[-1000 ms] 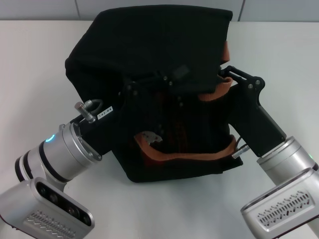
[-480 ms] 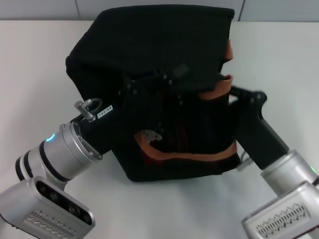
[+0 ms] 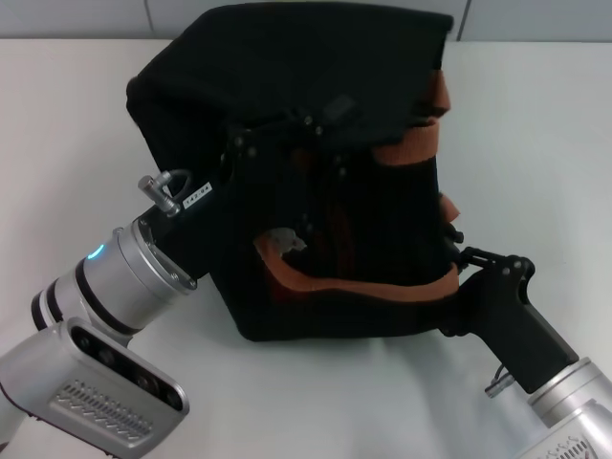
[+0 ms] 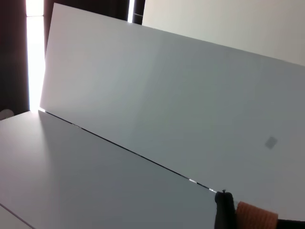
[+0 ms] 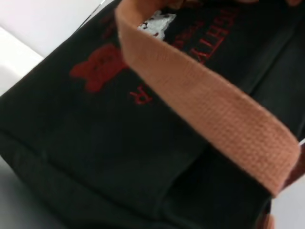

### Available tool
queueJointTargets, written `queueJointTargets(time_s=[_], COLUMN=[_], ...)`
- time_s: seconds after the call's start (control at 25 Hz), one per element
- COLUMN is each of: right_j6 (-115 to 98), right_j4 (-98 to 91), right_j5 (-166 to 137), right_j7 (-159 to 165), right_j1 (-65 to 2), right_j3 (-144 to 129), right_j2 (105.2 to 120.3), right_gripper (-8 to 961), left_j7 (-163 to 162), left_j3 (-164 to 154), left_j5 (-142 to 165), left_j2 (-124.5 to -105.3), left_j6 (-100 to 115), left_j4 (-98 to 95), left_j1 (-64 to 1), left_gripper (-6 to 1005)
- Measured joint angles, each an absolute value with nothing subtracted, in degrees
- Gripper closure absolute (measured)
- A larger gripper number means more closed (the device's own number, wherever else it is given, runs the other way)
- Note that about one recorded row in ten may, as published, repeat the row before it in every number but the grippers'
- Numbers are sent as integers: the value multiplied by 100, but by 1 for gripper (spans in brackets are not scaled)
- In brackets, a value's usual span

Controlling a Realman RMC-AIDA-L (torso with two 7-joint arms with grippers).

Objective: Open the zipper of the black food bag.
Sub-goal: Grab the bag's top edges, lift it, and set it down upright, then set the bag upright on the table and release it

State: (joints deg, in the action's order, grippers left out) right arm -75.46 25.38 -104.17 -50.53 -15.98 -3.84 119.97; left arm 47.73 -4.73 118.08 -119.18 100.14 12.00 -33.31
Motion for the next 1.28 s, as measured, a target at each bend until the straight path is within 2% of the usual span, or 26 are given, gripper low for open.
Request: queueJointTargets(time_s=[0.48,0.72,0.92,1.28], right_j6=[-8843,-9606,-10148,-10828], right_j4=[2436,2293,2099,1521], right_j5=[-10404,-10354,-10341,-10362], right_j7=[-4643,-4384,-3796,-1514], right_j1=[-1308,-1129,-999,-937], right_j3=[-370,-312,7,622], right_j2=[11994,11970,11967,11947], right_gripper=[939,751,547,357], left_j7=[4680,4141,3525,2057], left_j3=[-331,195,678,969], left_j5=[11796,11781,11780,11764], left_j2=[-11918,-11918,-11918,-11917], left_j6=[9930,9773,9544,8949], left_j4=[1316,1460,1554,1908], left_j1=[-3274,-2986,-2626,-2128], left_gripper=[873,873,874,874])
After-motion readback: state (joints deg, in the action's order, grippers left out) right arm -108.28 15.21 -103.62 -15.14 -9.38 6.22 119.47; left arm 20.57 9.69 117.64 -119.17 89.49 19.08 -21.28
